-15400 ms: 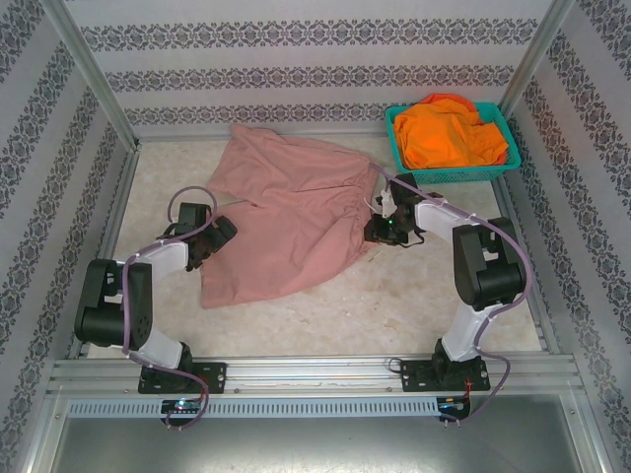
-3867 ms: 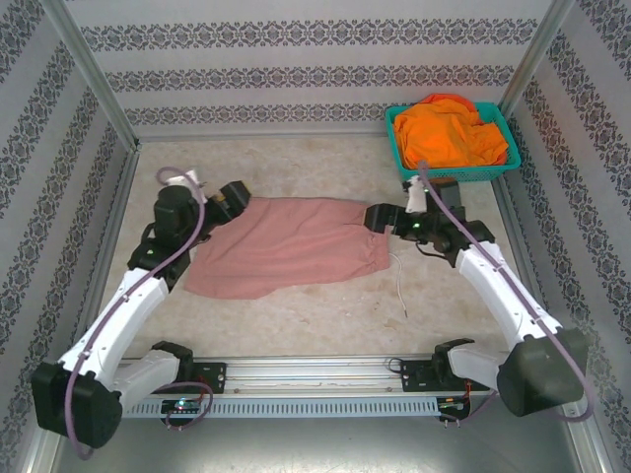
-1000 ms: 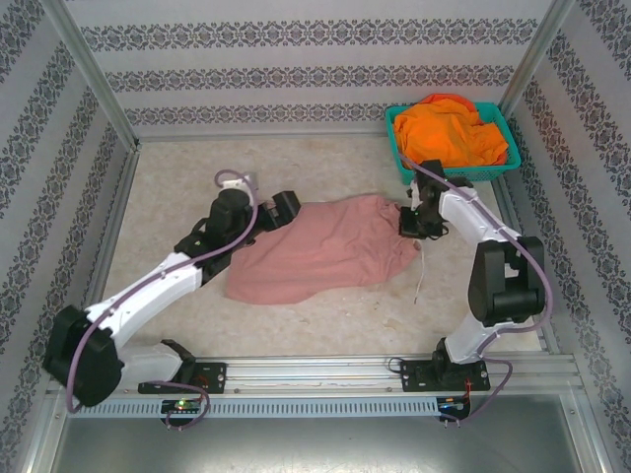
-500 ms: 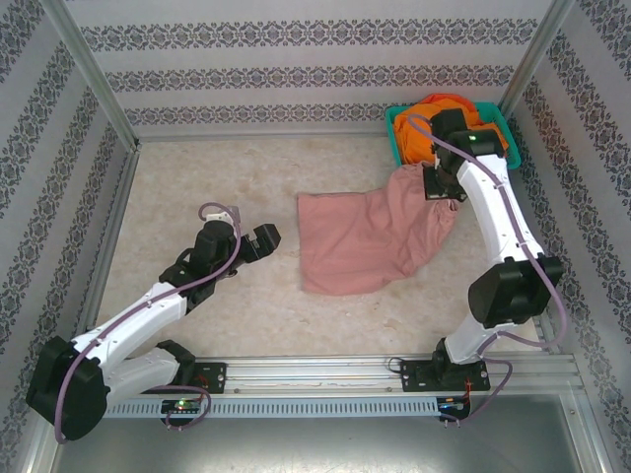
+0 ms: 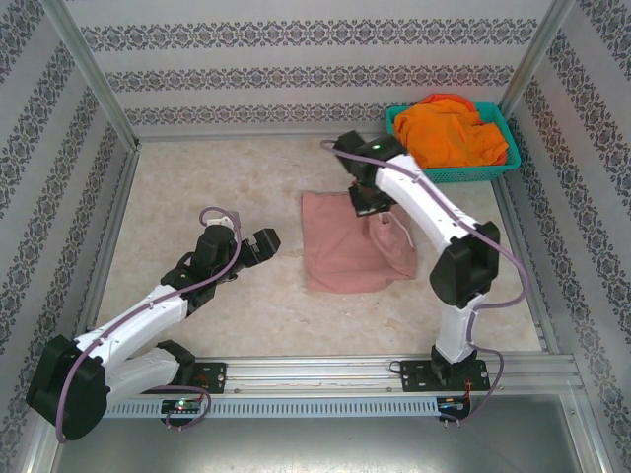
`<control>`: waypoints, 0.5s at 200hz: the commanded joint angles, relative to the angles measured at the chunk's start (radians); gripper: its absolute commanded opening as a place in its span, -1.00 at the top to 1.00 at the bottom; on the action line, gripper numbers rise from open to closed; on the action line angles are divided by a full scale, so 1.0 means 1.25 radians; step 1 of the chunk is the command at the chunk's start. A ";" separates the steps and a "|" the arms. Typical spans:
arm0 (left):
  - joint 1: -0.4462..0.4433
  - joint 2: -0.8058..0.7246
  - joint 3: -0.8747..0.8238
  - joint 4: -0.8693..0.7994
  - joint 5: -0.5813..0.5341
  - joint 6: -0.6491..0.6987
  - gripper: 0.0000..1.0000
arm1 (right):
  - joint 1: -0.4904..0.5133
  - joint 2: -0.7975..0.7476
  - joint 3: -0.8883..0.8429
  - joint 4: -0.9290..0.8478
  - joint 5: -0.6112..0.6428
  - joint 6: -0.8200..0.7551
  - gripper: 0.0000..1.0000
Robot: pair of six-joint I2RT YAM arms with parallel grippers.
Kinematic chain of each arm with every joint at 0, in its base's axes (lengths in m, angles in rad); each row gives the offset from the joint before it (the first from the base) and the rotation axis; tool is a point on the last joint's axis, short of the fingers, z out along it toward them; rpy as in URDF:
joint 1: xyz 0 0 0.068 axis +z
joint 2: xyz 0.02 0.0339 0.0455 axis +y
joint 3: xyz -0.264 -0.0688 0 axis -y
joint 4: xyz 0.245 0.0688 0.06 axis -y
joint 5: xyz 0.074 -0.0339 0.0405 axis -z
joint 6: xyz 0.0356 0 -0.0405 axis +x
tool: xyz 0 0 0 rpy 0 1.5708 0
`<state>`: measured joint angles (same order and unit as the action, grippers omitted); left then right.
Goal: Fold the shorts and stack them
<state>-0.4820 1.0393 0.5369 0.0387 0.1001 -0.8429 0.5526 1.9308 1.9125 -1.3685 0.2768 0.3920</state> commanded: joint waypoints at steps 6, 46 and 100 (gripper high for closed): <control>0.010 0.004 -0.017 0.039 -0.013 -0.023 -1.00 | 0.074 0.078 0.039 0.060 -0.112 0.086 0.73; 0.020 -0.030 -0.025 0.041 -0.045 -0.052 -1.00 | 0.075 0.069 -0.055 0.339 -0.583 0.171 -0.23; 0.036 -0.013 0.023 0.087 0.046 -0.090 -1.00 | -0.031 -0.205 -0.408 0.706 -0.712 0.322 -0.70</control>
<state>-0.4477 0.9867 0.5186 0.0742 0.0864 -0.9131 0.5640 1.7985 1.4471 -0.6552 -0.5388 0.7387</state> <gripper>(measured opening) 0.999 0.842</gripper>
